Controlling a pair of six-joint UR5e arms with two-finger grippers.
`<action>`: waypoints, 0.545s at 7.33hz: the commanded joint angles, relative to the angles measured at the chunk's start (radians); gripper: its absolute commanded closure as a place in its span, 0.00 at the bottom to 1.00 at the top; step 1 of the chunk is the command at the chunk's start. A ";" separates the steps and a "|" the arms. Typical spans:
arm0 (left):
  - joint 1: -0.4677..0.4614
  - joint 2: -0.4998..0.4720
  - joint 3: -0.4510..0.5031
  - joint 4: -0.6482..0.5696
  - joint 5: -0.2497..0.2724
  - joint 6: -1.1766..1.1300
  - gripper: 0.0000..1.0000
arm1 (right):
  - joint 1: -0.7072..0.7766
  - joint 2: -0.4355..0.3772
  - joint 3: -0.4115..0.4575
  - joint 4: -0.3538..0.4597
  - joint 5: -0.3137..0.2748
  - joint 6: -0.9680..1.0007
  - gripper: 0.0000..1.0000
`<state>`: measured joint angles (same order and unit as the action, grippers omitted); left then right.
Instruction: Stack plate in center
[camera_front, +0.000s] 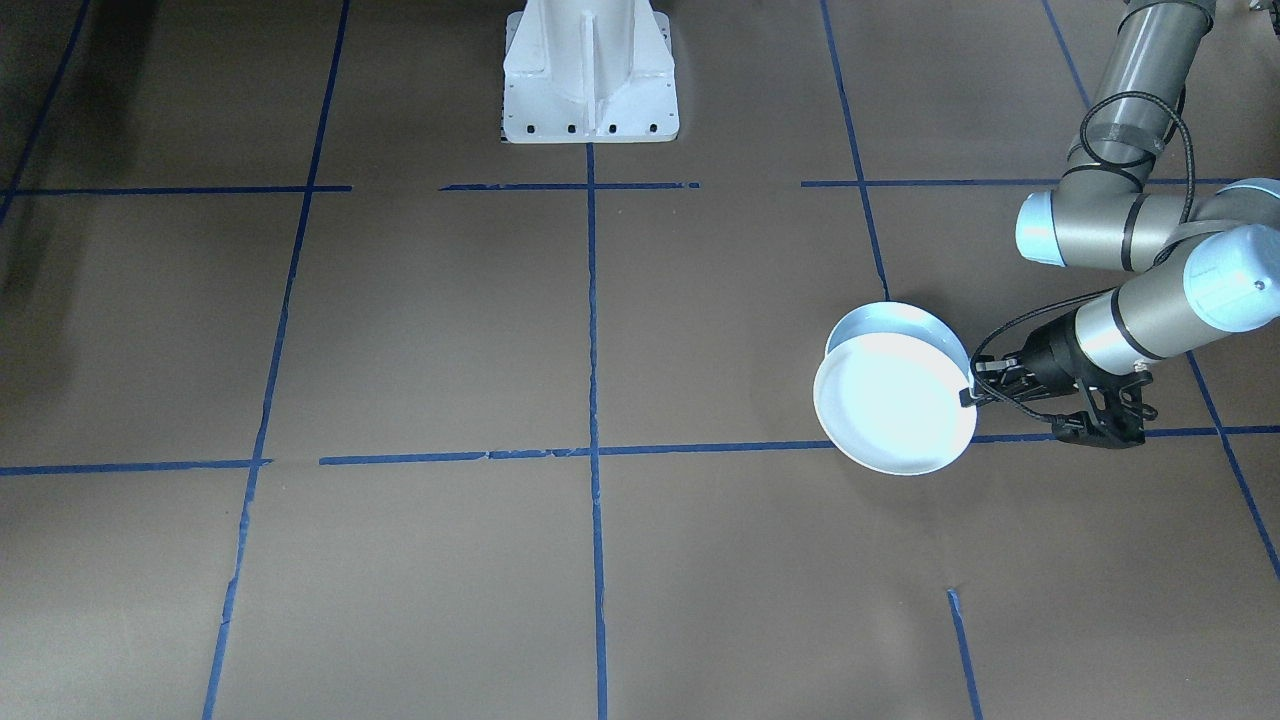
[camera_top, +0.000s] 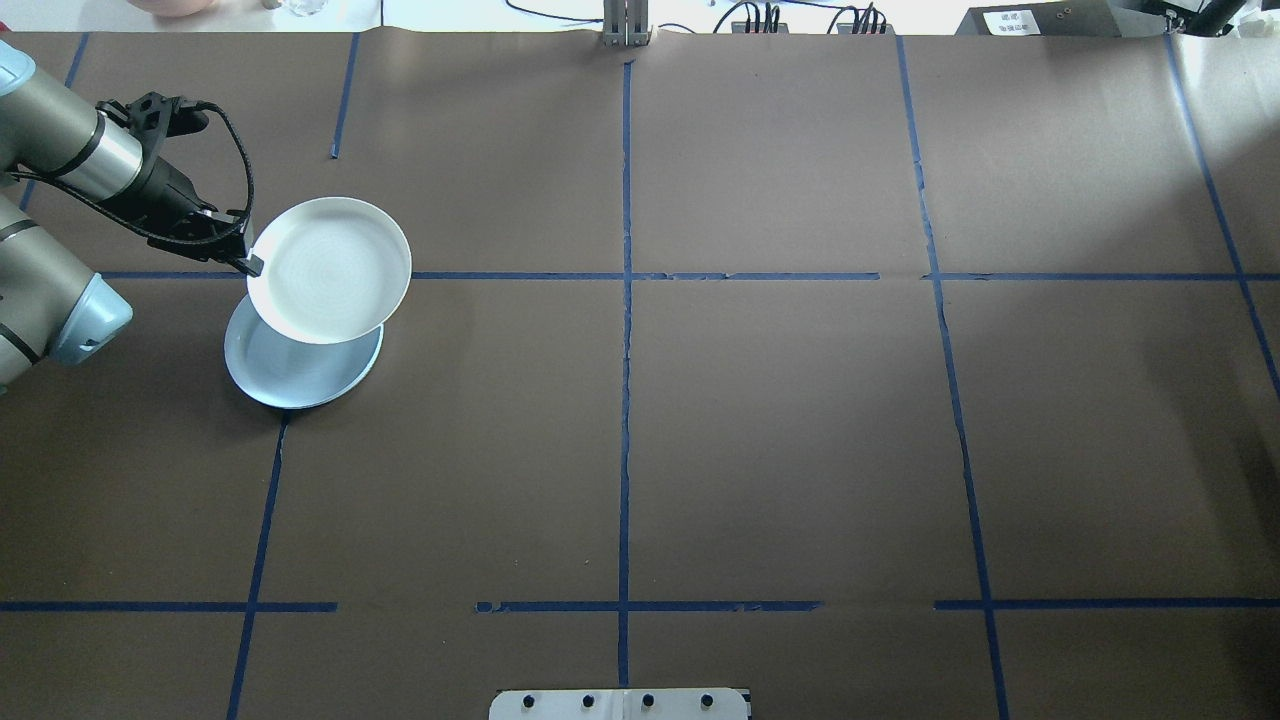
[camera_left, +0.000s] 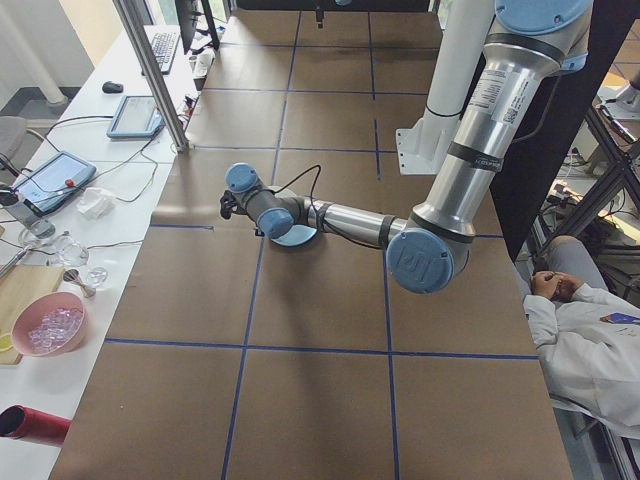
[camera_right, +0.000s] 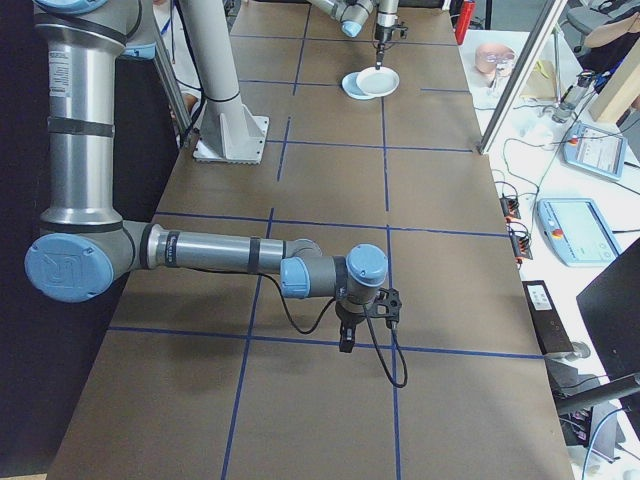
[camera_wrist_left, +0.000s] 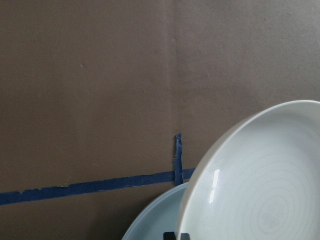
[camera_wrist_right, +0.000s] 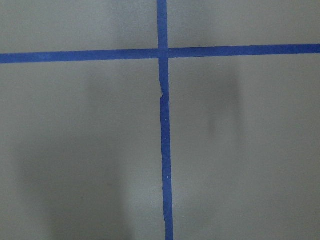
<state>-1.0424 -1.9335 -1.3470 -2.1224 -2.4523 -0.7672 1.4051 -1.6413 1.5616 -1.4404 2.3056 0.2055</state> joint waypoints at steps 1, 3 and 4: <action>-0.011 0.017 -0.009 0.015 -0.013 0.012 1.00 | 0.000 0.000 0.000 0.000 0.000 0.000 0.00; -0.016 0.034 -0.020 0.016 -0.036 0.031 1.00 | 0.000 0.000 0.000 0.000 0.000 0.000 0.00; -0.016 0.047 -0.032 0.015 -0.036 0.031 1.00 | 0.000 0.000 0.000 0.000 0.000 0.000 0.00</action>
<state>-1.0570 -1.9021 -1.3664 -2.1074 -2.4809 -0.7408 1.4051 -1.6414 1.5616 -1.4404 2.3056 0.2056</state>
